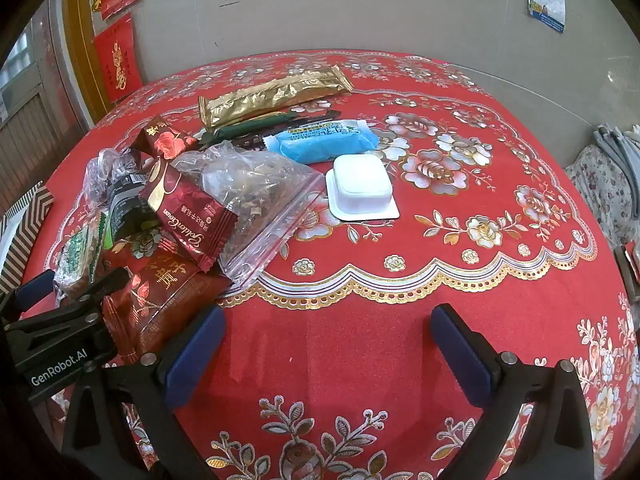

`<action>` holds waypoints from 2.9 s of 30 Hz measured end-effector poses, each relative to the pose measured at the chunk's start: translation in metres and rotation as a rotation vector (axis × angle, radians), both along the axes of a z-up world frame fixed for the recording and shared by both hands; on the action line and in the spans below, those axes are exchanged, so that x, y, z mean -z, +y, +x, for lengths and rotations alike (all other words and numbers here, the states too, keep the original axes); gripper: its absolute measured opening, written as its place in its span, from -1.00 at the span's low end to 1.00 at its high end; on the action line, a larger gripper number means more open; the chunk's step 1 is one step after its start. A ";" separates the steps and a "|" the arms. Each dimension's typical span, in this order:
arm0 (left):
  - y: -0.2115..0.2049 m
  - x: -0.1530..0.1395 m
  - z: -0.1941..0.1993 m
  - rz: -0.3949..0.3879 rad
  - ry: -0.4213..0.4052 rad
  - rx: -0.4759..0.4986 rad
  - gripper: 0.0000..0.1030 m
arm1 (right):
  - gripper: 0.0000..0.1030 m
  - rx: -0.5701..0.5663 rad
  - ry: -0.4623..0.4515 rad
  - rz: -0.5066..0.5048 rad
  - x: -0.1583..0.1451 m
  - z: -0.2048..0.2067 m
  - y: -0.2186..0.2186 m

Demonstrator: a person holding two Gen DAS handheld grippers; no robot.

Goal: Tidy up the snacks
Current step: 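Move both tools toward the snack pile on the tablecloth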

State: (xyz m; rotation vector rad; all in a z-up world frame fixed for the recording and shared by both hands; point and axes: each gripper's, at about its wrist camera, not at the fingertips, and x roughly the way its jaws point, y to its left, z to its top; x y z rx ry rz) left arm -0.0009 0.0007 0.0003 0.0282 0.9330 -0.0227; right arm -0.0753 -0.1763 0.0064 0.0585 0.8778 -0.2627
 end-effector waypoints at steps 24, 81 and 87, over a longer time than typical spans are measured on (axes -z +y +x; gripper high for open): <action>0.075 -0.096 -0.044 -0.075 -0.131 0.022 1.00 | 0.99 -0.118 -0.171 -0.029 -0.083 -0.051 0.043; 0.056 -0.051 -0.018 -0.051 -0.032 -0.019 1.00 | 0.99 -0.131 -0.118 0.034 -0.064 -0.041 0.043; 0.055 -0.042 -0.010 -0.049 -0.009 -0.025 1.00 | 0.99 -0.126 -0.108 0.045 -0.058 -0.041 0.038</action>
